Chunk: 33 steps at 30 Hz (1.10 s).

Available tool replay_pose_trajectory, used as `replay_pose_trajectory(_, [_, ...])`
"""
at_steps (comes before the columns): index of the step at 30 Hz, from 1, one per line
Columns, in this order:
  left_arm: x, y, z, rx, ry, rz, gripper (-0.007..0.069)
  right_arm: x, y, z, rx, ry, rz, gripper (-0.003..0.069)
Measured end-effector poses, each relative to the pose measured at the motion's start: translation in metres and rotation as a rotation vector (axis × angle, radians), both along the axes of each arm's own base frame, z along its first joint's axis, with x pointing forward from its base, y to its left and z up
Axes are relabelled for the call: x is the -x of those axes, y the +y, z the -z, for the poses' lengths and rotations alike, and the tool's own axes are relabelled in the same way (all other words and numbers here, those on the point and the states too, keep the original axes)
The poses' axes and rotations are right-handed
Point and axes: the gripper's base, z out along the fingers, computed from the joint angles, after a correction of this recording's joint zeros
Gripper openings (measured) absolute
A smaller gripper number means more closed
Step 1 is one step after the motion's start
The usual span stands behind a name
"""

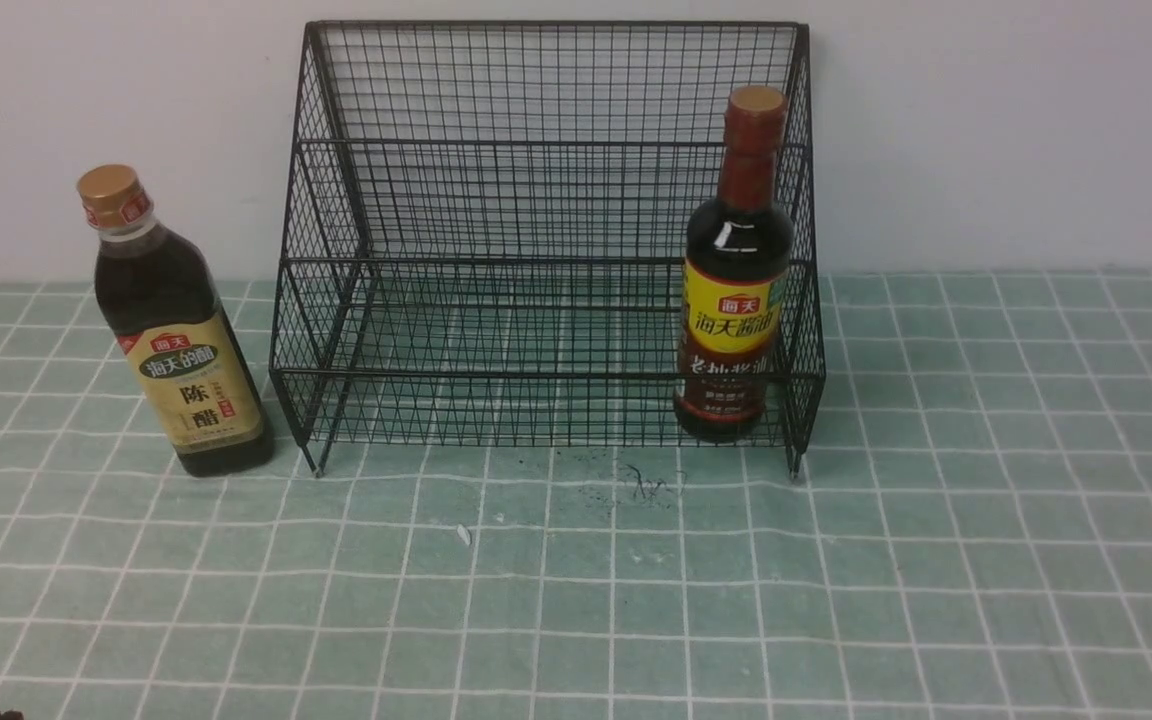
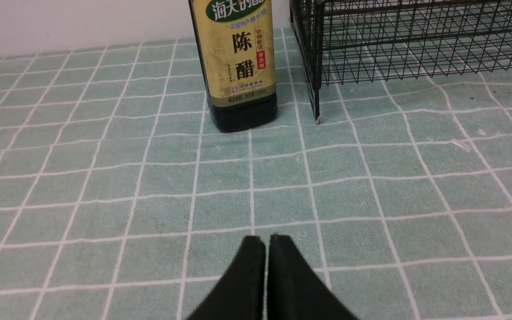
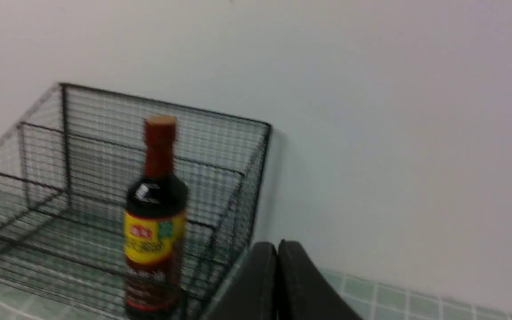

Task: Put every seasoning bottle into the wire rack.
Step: Use the left arm to grab the condiment bottle closest to it

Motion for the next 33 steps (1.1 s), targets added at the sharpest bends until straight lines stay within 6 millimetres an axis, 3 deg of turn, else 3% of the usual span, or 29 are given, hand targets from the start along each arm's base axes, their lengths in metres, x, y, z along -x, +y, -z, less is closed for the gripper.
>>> replay_pose_trajectory(3, [0.000,0.000,0.000,0.000,0.000,0.000,-0.0006,0.003,-0.006,0.053,0.014,0.040,0.085,-0.0014])
replay_pose_trajectory(4, [0.000,0.000,0.000,0.000,0.000,0.000,-0.0006,0.005,-0.007,0.055,0.013,0.033,0.089,-0.0014])
replay_pose_trajectory(6, [0.000,0.000,0.000,0.000,0.000,0.000,-0.0006,0.008,-0.009,0.100,0.019,0.079,0.123,-0.0014])
replay_pose_trajectory(7, [0.000,0.000,0.000,0.000,0.000,0.000,-0.0006,0.009,-0.009,0.104,0.019,0.082,0.124,-0.0014])
replay_pose_trajectory(9, [0.000,0.000,0.000,0.000,0.000,0.000,-0.0006,0.011,-0.009,0.135,0.021,0.116,0.125,-0.0014])
replay_pose_trajectory(11, [0.000,0.000,0.000,0.000,0.000,0.000,-0.0006,0.012,-0.009,0.149,0.013,0.172,0.118,-0.0014])
replay_pose_trajectory(33, [0.000,0.000,0.000,0.000,0.001,0.000,-0.0006,0.013,-0.009,0.150,-0.092,0.194,0.137,-0.0015])
